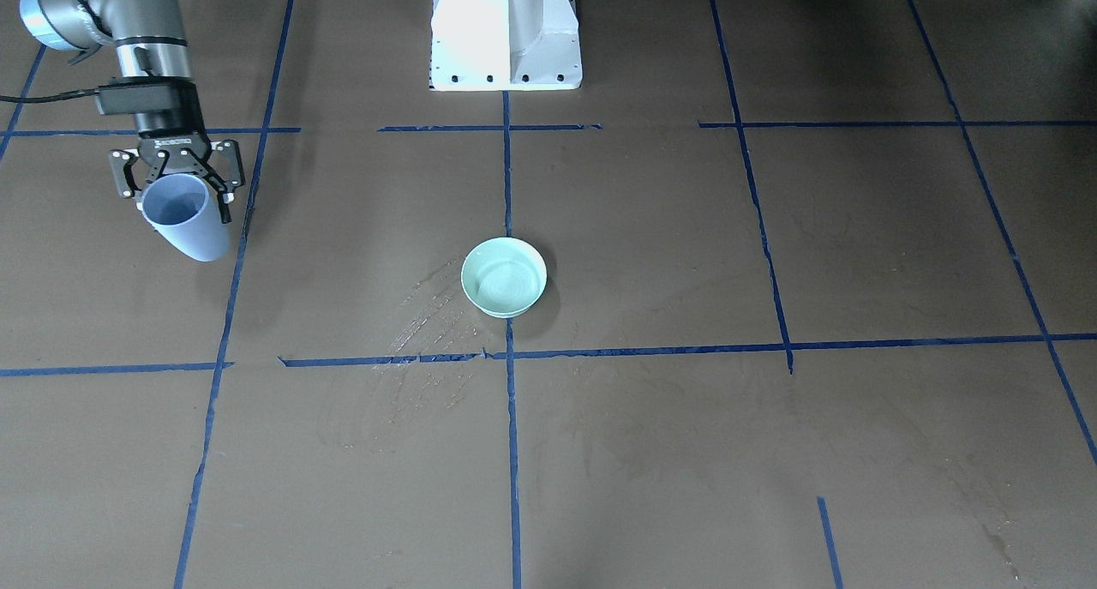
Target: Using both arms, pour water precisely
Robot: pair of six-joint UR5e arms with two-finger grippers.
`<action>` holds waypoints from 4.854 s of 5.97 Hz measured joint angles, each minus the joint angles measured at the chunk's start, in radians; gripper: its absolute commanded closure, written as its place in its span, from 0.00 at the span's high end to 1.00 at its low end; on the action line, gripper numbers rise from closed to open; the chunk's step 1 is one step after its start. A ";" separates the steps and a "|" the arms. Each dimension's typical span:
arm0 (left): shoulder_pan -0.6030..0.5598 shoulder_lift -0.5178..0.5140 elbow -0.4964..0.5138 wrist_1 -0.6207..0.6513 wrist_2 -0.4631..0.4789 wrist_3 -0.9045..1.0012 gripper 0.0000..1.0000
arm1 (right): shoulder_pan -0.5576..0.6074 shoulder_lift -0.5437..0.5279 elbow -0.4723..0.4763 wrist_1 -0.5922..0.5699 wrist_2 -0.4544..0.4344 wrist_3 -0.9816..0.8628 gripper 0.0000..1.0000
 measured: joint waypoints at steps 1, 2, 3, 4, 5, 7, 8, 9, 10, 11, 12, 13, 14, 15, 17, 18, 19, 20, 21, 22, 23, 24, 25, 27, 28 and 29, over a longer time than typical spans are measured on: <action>0.000 -0.001 0.001 0.000 0.000 0.000 1.00 | -0.001 0.118 0.005 -0.142 -0.018 0.001 0.00; 0.000 -0.003 0.003 0.000 -0.001 -0.002 1.00 | -0.003 0.240 0.003 -0.297 -0.029 0.001 0.00; 0.001 -0.003 0.003 0.000 -0.001 -0.004 1.00 | -0.006 0.359 -0.001 -0.473 -0.034 0.001 0.00; 0.001 -0.003 0.005 0.001 -0.002 -0.004 1.00 | -0.009 0.462 -0.012 -0.639 -0.035 0.002 0.00; 0.001 -0.003 0.007 0.001 -0.002 -0.004 1.00 | -0.013 0.543 -0.043 -0.764 -0.036 -0.001 0.00; 0.001 -0.003 0.014 0.001 -0.004 -0.002 1.00 | -0.017 0.654 -0.106 -0.924 -0.062 -0.099 0.00; 0.001 -0.003 0.018 0.001 -0.006 -0.002 1.00 | -0.018 0.691 -0.142 -0.950 -0.080 -0.152 0.00; 0.001 -0.004 0.025 0.001 -0.007 -0.002 1.00 | -0.018 0.736 -0.202 -0.958 -0.092 -0.173 0.00; 0.001 -0.008 0.036 0.001 -0.008 -0.001 1.00 | -0.019 0.769 -0.245 -0.960 -0.103 -0.212 0.00; 0.002 -0.012 0.047 0.001 -0.008 0.000 1.00 | -0.021 0.786 -0.261 -0.961 -0.115 -0.283 0.00; 0.002 -0.014 0.053 0.001 -0.009 0.000 1.00 | -0.024 0.801 -0.277 -0.962 -0.128 -0.336 0.00; 0.002 -0.015 0.056 0.001 -0.009 0.000 1.00 | -0.026 0.818 -0.308 -0.962 -0.135 -0.357 0.00; 0.002 -0.016 0.057 0.002 -0.009 0.000 1.00 | -0.029 0.832 -0.335 -0.966 -0.147 -0.368 0.00; 0.002 -0.016 0.057 0.002 -0.010 0.000 1.00 | -0.035 0.841 -0.348 -0.991 -0.165 -0.378 0.00; 0.001 -0.016 0.058 0.003 -0.011 -0.001 1.00 | -0.047 0.856 -0.352 -1.075 -0.194 -0.395 0.00; 0.002 -0.016 0.058 0.003 -0.011 -0.001 1.00 | -0.054 0.862 -0.352 -1.112 -0.210 -0.404 0.00; 0.002 -0.016 0.058 0.003 -0.011 -0.002 1.00 | -0.061 0.867 -0.352 -1.137 -0.223 -0.411 0.00; 0.002 -0.016 0.058 0.004 -0.011 -0.002 1.00 | -0.067 0.869 -0.352 -1.151 -0.234 -0.414 0.00; 0.002 -0.016 0.058 0.004 -0.011 -0.002 1.00 | -0.069 0.870 -0.353 -1.157 -0.238 -0.415 0.00; 0.002 -0.016 0.058 0.004 -0.011 -0.002 1.00 | -0.069 0.871 -0.353 -1.159 -0.239 -0.415 0.00; 0.001 -0.016 0.058 0.004 -0.011 -0.001 1.00 | -0.070 0.872 -0.353 -1.159 -0.239 -0.415 0.00; 0.001 -0.017 0.058 0.004 -0.011 0.000 1.00 | -0.070 0.873 -0.353 -1.160 -0.239 -0.415 0.00; 0.001 -0.018 0.058 0.004 -0.011 0.000 1.00 | -0.070 0.874 -0.353 -1.160 -0.240 -0.415 0.00; 0.001 -0.018 0.058 0.004 -0.011 -0.001 1.00 | -0.070 0.886 -0.354 -1.159 -0.240 -0.411 0.00; 0.001 -0.018 0.058 0.003 -0.011 0.000 1.00 | -0.070 0.895 -0.352 -1.150 -0.239 -0.398 0.00; 0.001 -0.018 0.057 0.002 -0.011 0.000 1.00 | -0.068 0.899 -0.349 -1.116 -0.236 -0.377 0.00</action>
